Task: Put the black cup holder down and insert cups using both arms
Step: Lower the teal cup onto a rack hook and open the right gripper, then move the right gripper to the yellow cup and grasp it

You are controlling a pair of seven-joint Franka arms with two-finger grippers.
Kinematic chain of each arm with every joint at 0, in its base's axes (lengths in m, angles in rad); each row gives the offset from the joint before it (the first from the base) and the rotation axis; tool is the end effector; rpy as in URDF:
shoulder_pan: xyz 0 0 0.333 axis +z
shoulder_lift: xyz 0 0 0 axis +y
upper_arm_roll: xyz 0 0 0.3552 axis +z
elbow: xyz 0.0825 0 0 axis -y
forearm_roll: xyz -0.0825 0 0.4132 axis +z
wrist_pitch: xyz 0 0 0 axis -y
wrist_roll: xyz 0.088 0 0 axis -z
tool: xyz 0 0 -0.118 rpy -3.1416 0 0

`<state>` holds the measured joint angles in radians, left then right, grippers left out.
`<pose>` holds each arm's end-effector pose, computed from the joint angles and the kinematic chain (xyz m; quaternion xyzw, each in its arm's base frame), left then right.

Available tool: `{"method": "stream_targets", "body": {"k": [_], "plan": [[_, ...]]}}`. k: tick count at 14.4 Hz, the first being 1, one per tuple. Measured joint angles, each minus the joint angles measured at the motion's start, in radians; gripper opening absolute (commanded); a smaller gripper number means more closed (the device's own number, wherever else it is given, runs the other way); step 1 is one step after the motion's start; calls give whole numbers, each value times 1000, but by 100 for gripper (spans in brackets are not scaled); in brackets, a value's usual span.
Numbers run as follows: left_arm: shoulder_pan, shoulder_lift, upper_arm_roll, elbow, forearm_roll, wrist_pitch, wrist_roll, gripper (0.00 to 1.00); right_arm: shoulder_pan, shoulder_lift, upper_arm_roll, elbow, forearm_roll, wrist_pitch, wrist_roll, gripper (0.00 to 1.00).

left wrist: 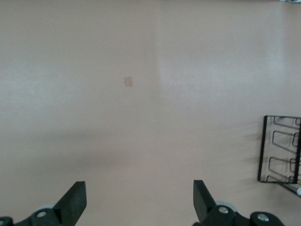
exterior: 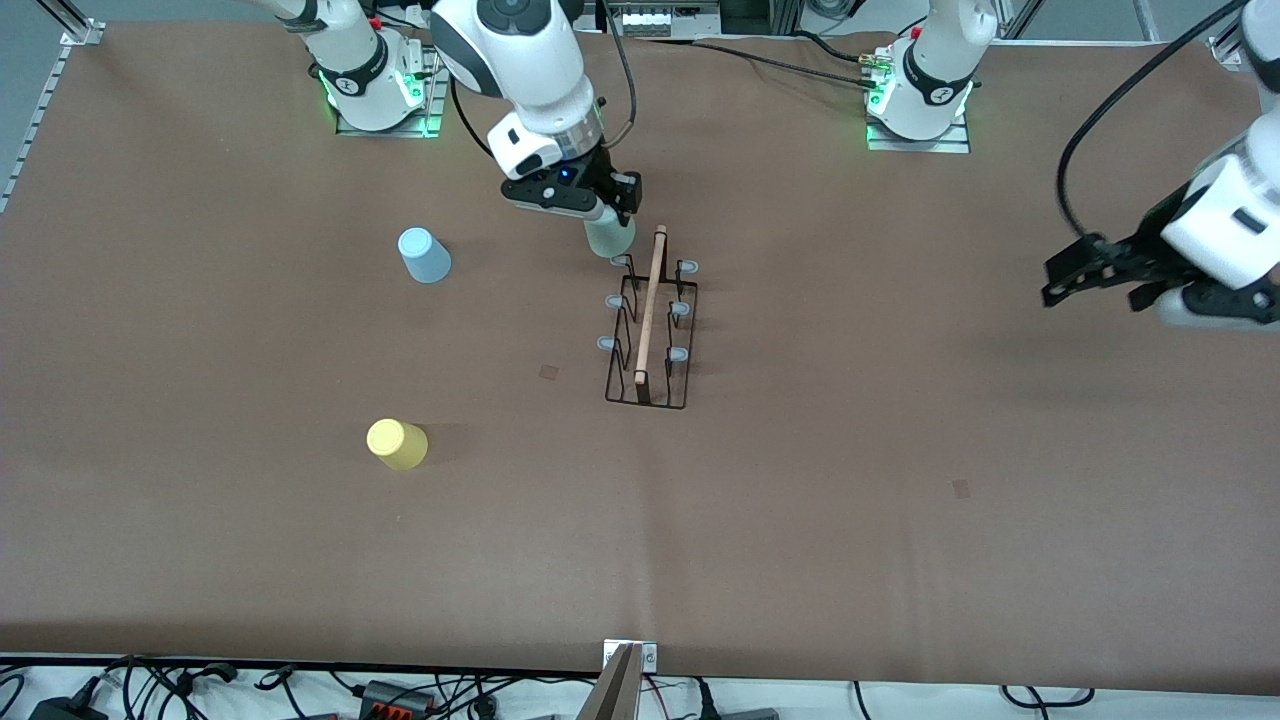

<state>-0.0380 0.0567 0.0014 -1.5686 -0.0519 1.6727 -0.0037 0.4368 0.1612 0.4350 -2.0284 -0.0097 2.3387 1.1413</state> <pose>0.6125 -0.0281 0.6293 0.9993 -0.0144 0.0232 0.0263 0.4093 0.4743 0.4034 -0.9869 0.1360 -0.0187 0.0852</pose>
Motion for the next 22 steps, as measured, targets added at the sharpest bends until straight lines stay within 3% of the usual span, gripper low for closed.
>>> {"method": "stream_targets", "body": {"k": [6, 7, 8, 9, 10, 14, 17, 20, 22], "plan": [[54, -89, -35, -105, 28, -6, 32, 100, 5, 63, 0, 0, -48, 68, 6, 6], [54, -87, -45, -105, 38, -10, 32, 100, 7, 73, 0, 0, -60, 73, 9, 13], [53, -85, -55, -105, 58, -10, 32, 100, 9, 83, 0, 0, -74, 77, 12, 36], [53, -84, -66, -104, 74, -10, 32, 100, 9, 93, 0, 0, -85, 82, 16, 81], [53, -84, -74, -104, 84, -11, 32, 100, 9, 103, -1, 0, -91, 90, 17, 100], [58, -84, -80, -102, 90, -27, 32, 100, -2, 108, -14, 7, -102, 104, 17, 100], [60, -81, -81, -102, 90, -30, 32, 100, -59, 36, -18, 34, -112, -27, -54, 100], [60, -76, -82, -102, 90, -30, 32, 100, -211, -36, -33, 36, -113, -119, -343, 100], [63, -75, -82, -102, 90, -30, 32, 100, -325, -24, -83, 30, -112, -96, -590, 100]]}}
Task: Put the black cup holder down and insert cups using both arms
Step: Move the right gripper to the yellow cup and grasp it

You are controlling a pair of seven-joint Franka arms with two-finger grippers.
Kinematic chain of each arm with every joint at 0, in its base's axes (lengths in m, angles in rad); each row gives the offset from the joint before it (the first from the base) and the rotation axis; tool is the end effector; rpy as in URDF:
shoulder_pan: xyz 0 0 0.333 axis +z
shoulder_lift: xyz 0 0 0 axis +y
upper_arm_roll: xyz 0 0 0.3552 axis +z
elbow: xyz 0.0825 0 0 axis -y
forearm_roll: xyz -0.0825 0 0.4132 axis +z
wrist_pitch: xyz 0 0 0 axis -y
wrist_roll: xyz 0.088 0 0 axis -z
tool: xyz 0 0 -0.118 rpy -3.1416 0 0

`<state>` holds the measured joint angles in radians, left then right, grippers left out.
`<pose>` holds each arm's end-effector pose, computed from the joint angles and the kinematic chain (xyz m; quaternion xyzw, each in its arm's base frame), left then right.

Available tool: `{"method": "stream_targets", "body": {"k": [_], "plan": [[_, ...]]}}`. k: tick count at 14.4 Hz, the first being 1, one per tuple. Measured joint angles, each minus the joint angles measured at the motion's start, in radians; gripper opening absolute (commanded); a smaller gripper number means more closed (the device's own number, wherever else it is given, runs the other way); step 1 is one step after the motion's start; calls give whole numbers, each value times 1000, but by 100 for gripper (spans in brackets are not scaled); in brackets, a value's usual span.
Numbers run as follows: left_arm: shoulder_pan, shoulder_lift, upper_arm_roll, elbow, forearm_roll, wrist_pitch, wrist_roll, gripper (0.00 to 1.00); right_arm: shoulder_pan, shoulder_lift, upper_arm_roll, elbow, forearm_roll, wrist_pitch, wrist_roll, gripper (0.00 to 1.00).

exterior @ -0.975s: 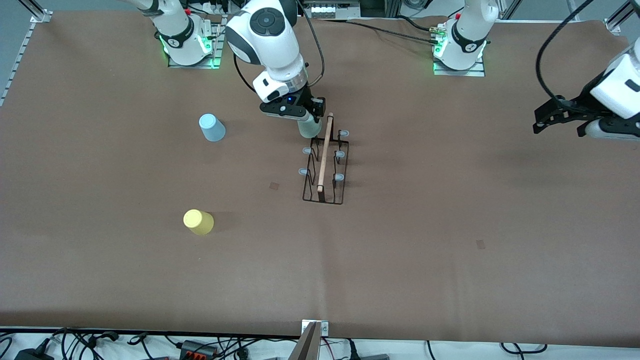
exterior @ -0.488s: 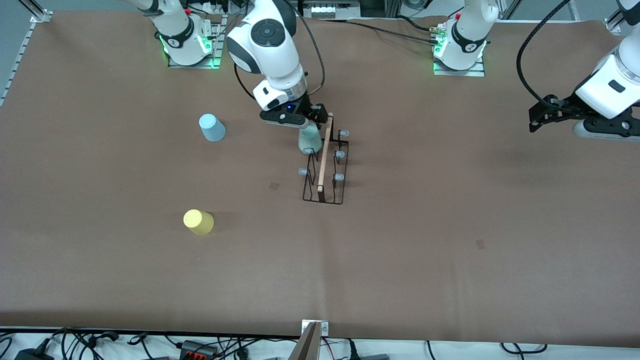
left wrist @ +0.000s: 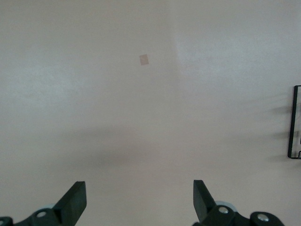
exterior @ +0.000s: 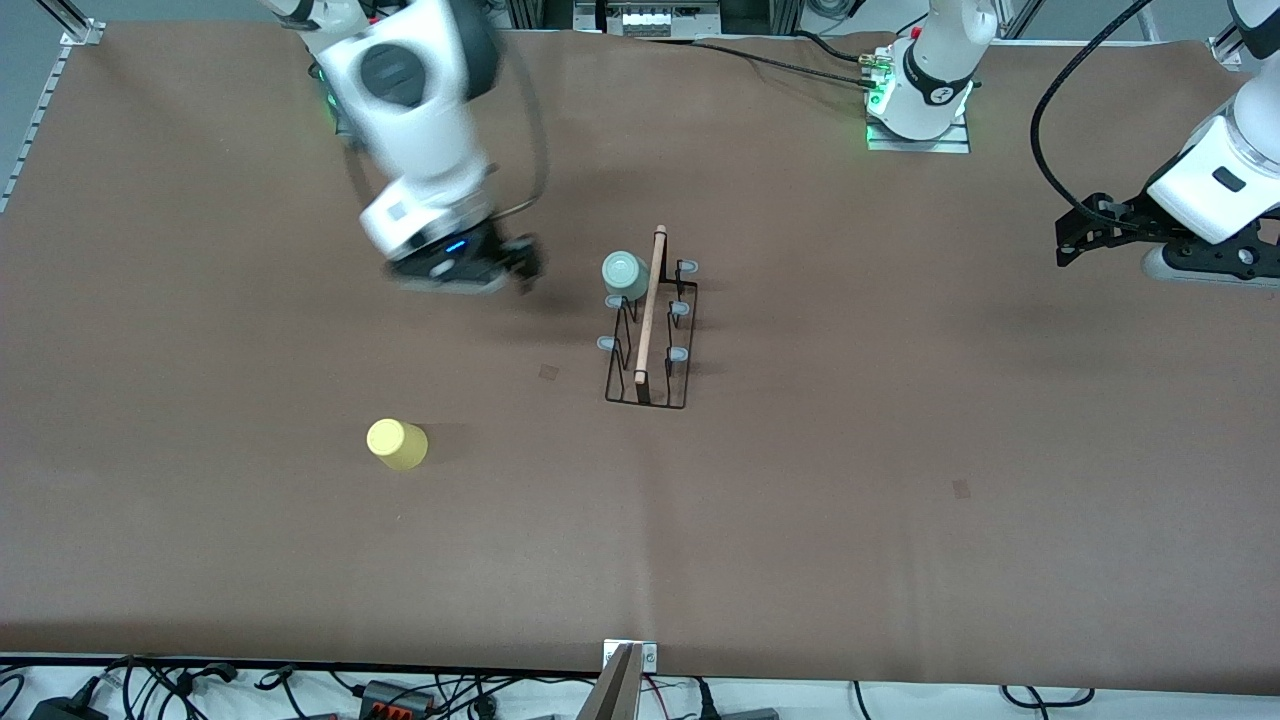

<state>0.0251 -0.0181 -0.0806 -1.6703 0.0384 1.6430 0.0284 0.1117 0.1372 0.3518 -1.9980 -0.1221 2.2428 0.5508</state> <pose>0.5809 -0.0284 0.6195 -0.9988 0.0434 0.0044 0.0199 0.5621 0.2691 0.4195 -0.9979 0.0113 -0.0641 0.0053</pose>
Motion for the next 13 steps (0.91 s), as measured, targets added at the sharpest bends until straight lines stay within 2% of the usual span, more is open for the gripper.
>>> {"method": "stream_targets", "body": {"k": [4, 8, 13], "plan": [[3, 1, 1, 1, 0, 0, 0, 100, -74, 137, -138, -9, 0, 197, -328, 100], [3, 1, 1, 1, 0, 0, 0, 100, -74, 291, -158, 24, -1, 365, -393, 100], [4, 3, 1, 1, 0, 0, 0, 100, -69, 380, -187, 65, -12, 458, -421, 100]]}}
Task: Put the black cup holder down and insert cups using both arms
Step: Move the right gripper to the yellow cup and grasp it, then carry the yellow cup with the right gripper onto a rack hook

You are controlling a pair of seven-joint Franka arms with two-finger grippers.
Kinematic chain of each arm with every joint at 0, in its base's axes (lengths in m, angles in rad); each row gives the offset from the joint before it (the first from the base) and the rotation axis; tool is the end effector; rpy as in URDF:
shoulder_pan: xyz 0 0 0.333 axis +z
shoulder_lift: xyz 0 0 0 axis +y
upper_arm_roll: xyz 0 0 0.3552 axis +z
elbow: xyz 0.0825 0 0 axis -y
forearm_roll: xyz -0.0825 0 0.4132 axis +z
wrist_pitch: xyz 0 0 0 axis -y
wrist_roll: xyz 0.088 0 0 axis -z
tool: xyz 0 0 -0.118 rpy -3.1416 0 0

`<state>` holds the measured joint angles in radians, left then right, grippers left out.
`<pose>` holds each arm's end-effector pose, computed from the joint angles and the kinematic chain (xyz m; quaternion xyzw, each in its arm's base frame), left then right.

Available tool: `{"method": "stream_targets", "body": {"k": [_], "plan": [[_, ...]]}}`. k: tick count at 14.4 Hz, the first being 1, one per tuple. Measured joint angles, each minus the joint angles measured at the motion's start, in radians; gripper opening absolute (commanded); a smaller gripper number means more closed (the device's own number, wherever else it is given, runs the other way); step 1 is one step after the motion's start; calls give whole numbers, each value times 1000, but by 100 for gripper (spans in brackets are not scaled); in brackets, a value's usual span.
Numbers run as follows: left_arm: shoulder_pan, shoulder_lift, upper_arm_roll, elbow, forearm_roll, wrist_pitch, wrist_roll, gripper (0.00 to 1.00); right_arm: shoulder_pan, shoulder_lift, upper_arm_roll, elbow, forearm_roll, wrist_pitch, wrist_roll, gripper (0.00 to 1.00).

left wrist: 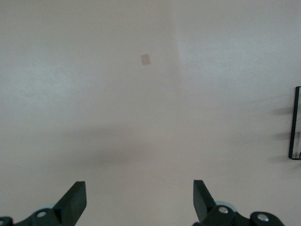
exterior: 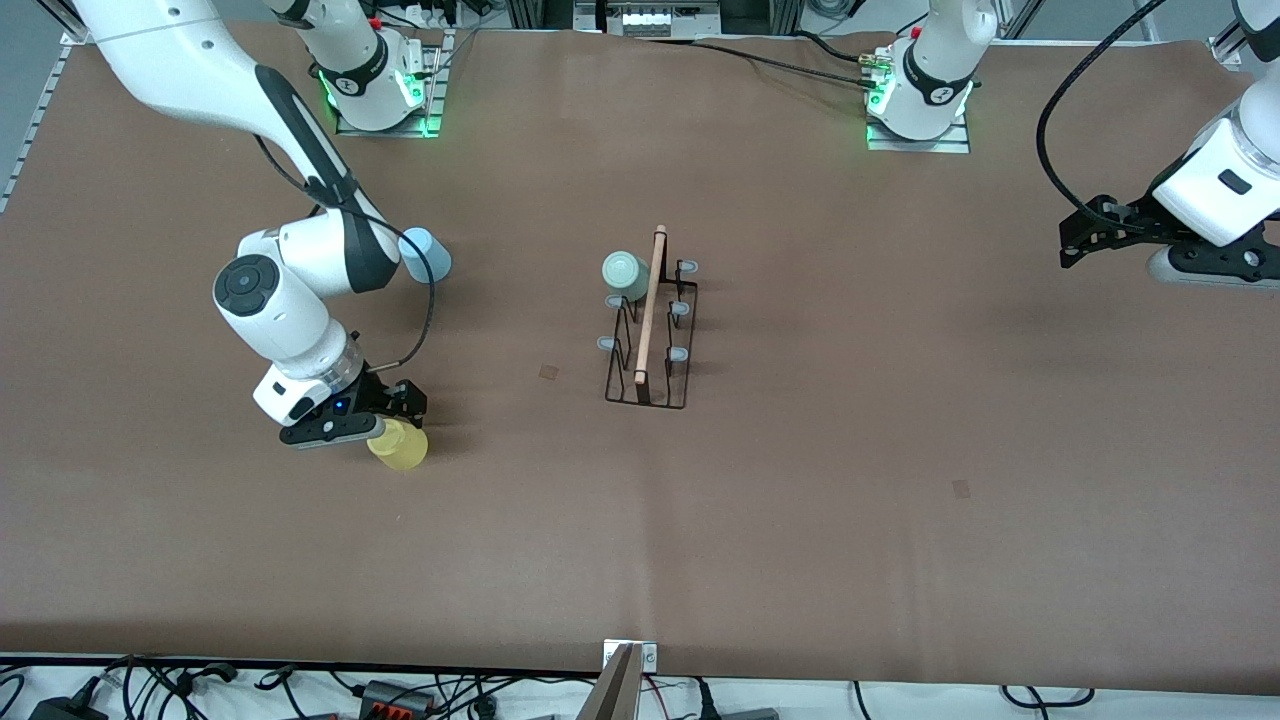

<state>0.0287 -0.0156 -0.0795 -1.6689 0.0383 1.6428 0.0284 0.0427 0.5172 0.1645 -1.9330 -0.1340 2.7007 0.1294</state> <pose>0.5818 -0.0257 0.6188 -0.9989 0.0411 0.0051 0.0198 0.6753 0.1381 0.2472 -0.9884 -0.0792 -0.1275 0.0244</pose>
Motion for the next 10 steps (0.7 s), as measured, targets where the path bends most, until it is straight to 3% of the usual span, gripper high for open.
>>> {"method": "stream_targets", "body": {"k": [4, 5, 6, 8, 9, 10], "plan": [[1, 4, 1, 0, 0, 0, 0, 100, 1, 34, -10, 1, -3, 46, -11, 100], [1, 5, 1, 0, 0, 0, 0, 100, 3, 45, -10, 1, -3, 57, -11, 82], [1, 6, 1, 0, 0, 0, 0, 100, 4, 53, -10, 1, -5, 64, -12, 54], [1, 8, 1, 1, 0, 0, 0, 100, 4, 59, -10, 2, -6, 68, -14, 11], [1, 8, 1, 1, 0, 0, 0, 100, 5, 59, -10, 5, -6, 69, -15, 2], [1, 8, 1, 3, 0, 0, 0, 100, 5, 59, -10, 11, -6, 69, -17, 0]]}}
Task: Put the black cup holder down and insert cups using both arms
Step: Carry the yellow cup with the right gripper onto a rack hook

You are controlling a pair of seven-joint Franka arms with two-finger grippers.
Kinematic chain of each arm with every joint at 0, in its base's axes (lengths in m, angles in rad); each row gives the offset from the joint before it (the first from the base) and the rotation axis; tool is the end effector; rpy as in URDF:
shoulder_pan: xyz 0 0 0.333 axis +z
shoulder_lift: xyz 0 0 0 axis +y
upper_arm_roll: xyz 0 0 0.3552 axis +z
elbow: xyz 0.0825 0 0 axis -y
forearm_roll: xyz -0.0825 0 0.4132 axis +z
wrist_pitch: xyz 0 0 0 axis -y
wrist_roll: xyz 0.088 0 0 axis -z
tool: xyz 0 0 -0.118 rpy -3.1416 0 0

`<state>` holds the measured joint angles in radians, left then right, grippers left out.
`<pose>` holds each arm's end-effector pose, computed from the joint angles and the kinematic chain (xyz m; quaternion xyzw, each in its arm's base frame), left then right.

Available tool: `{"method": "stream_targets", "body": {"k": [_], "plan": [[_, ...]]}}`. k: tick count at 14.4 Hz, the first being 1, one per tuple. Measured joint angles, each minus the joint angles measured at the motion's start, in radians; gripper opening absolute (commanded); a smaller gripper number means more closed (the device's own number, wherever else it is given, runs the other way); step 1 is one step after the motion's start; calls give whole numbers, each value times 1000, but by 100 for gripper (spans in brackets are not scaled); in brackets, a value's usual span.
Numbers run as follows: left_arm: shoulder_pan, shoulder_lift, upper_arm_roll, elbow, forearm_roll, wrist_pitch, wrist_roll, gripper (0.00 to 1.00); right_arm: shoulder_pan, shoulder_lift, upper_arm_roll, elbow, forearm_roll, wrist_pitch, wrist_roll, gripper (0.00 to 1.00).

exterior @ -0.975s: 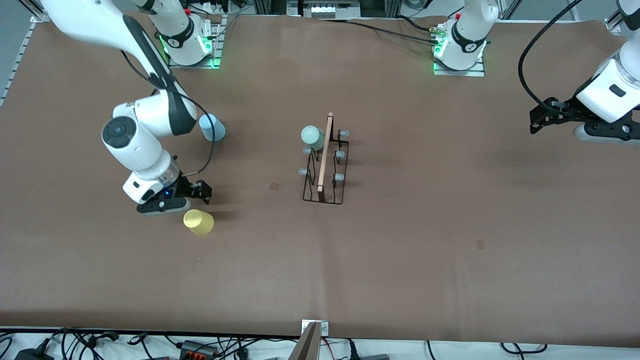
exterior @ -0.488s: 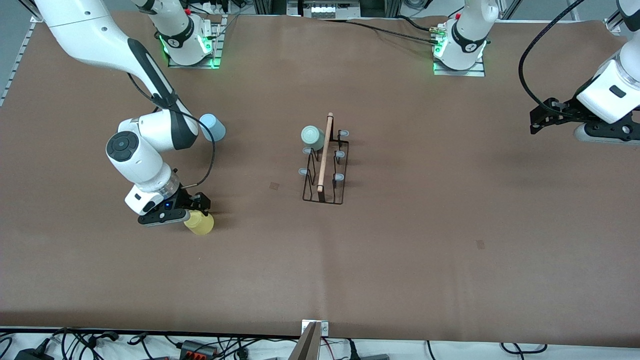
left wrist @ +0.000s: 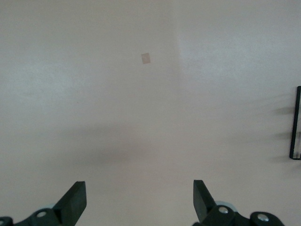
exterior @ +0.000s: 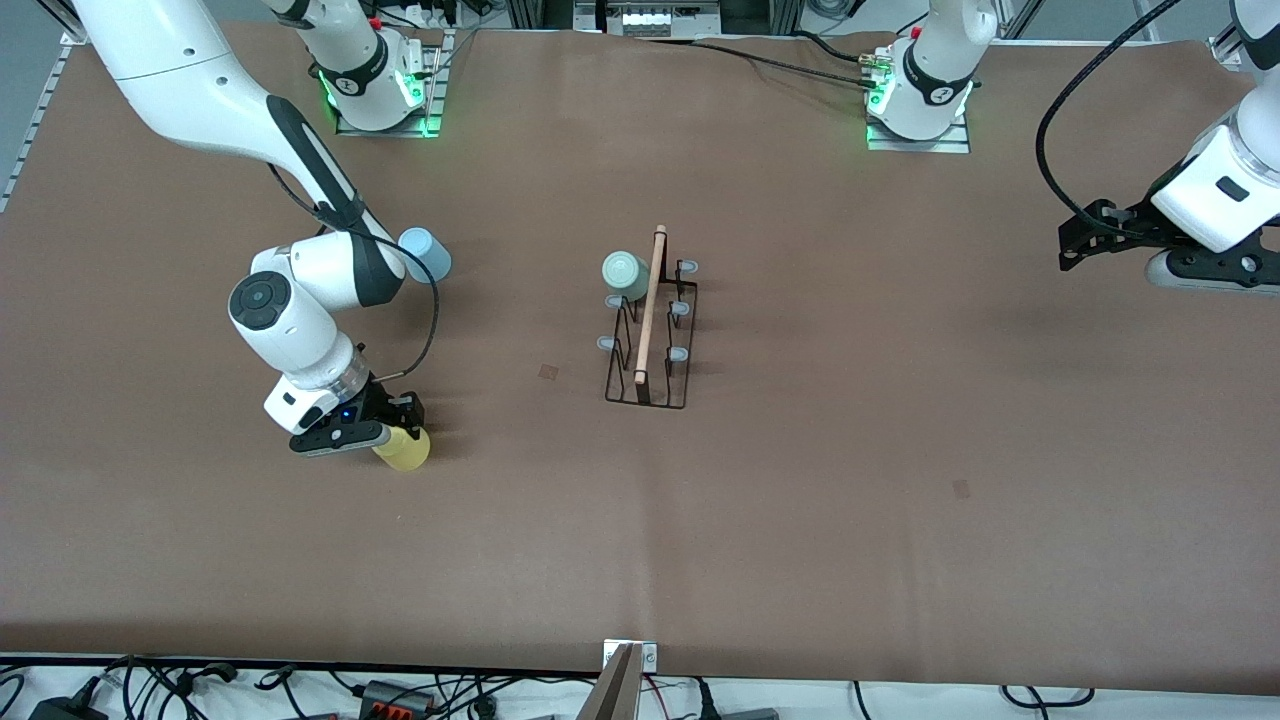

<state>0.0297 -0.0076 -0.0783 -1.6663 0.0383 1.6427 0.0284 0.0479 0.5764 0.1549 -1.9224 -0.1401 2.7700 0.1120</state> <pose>0.5843 -0.0243 0.6154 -0.9990 0.0400 0.0078 0.0195 0.6796 0.1377 0.2189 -0.9862 -0.0879 -0.1375 0.0276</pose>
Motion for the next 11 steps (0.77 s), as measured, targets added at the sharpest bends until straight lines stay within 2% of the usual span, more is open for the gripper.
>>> {"method": "stream_targets", "body": {"k": [3, 5, 9, 11], "plan": [[0, 2, 0, 5, 0, 0, 0, 100, 7, -16, 0, 18, 0, -5, -2, 0], [0, 4, 0, 6, 0, 0, 0, 100, 46, -63, 2, 34, 2, -69, 41, 0], [0, 4, 0, 8, 0, 0, 0, 100, 251, -196, 9, 99, 2, -314, 406, 0], [0, 4, 0, 8, 0, 0, 0, 100, 377, -219, 11, 172, 2, -426, 596, 0]]}}
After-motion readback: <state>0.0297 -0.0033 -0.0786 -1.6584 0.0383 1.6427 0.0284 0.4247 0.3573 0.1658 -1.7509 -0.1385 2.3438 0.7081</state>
